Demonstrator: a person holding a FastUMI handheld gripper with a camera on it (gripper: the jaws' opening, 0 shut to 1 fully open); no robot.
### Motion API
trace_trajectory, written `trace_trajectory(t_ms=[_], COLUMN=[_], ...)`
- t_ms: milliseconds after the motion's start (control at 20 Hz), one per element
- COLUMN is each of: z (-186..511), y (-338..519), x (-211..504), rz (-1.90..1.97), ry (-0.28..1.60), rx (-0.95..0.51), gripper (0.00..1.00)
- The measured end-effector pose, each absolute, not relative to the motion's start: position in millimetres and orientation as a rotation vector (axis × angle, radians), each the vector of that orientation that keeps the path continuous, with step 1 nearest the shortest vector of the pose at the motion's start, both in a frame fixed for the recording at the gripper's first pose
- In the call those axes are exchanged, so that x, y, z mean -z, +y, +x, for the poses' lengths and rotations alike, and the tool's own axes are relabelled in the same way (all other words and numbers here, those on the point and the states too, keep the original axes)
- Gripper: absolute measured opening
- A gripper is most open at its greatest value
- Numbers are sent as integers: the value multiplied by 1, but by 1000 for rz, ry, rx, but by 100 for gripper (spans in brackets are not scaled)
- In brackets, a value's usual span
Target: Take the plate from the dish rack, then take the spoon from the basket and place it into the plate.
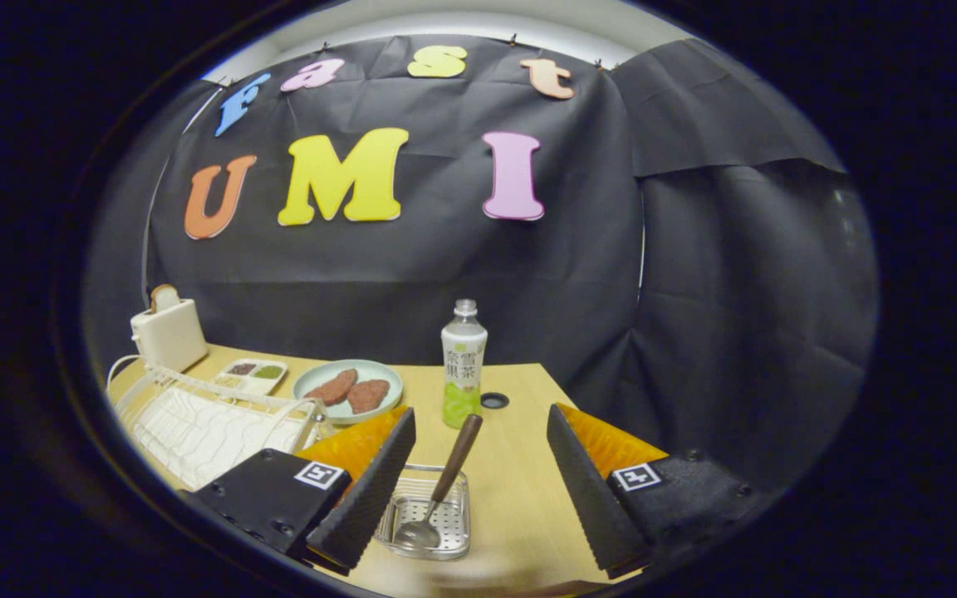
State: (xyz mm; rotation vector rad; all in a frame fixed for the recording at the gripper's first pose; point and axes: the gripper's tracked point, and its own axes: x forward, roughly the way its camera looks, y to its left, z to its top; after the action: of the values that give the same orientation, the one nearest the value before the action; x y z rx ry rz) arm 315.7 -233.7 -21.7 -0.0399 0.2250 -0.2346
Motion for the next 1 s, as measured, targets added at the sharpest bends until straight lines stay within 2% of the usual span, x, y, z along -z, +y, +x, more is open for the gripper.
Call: trace_trajectory(t_ms=[300,450,500,650,700,800,1000], z=[343,348,351,356,352,354,349], y=[-231,-225,-226,-220,-222,-216,-211], x=[55,64,64,66,65,64,56], rz=[23,9,7,25,24,43,53], ry=[330,378,377,379,383,376,347], rx=[209,199,200,165,172,149,130], gripper=[100,96,91,62,48,27,15])
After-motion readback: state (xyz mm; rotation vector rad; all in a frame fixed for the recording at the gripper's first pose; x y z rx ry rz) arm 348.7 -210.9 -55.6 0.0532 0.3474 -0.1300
